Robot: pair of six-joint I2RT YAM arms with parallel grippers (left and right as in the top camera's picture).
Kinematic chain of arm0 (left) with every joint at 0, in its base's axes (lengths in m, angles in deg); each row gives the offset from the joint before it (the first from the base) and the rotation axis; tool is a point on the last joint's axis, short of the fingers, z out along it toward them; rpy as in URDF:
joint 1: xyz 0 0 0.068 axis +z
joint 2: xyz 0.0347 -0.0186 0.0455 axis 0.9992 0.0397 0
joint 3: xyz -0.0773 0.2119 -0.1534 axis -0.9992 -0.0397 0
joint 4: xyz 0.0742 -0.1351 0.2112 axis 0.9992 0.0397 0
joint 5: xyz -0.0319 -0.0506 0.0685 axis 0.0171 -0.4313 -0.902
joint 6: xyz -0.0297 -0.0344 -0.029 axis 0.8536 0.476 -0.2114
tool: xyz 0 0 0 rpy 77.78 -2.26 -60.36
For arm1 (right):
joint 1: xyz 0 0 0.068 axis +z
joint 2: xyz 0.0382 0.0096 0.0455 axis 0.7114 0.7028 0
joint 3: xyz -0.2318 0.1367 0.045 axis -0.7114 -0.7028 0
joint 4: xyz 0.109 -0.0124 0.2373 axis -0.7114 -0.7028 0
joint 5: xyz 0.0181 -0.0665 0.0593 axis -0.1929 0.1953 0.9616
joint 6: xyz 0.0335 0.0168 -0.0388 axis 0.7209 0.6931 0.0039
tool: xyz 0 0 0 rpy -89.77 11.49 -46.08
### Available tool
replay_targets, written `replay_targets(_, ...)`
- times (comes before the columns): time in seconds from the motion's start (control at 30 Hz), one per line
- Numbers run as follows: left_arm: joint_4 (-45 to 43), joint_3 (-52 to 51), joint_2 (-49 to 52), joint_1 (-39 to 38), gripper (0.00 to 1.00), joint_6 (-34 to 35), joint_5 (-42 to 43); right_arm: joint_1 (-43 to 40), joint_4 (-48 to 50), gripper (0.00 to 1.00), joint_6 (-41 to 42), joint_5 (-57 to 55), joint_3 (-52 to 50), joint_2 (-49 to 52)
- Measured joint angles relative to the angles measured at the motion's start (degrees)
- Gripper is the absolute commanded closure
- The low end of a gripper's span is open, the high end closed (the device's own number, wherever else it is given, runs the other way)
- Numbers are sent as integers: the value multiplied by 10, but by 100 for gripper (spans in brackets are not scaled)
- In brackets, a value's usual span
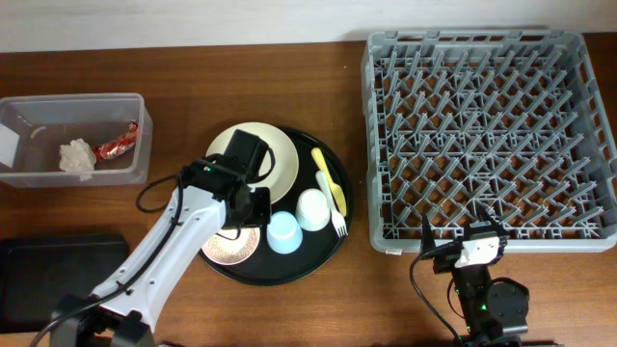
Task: Sort waste into correct bins and load items into the dishwasher rack
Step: 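Reach the left gripper to the pink rice bowl and grasp its rim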
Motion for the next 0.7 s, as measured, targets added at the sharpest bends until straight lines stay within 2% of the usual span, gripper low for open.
replay_targets(0.27, -91, -86, 3, 0, 82, 74, 0, 0, 0, 2, 0, 0, 0, 0)
replay_targets(0.33, -111, -99, 3, 0, 78, 78, 0, 0, 0, 2, 0, 0, 0, 0)
replay_targets(0.7, -167, -104, 62, 0, 77, 111, -2, 0, 0, 2, 0, 0, 0, 0)
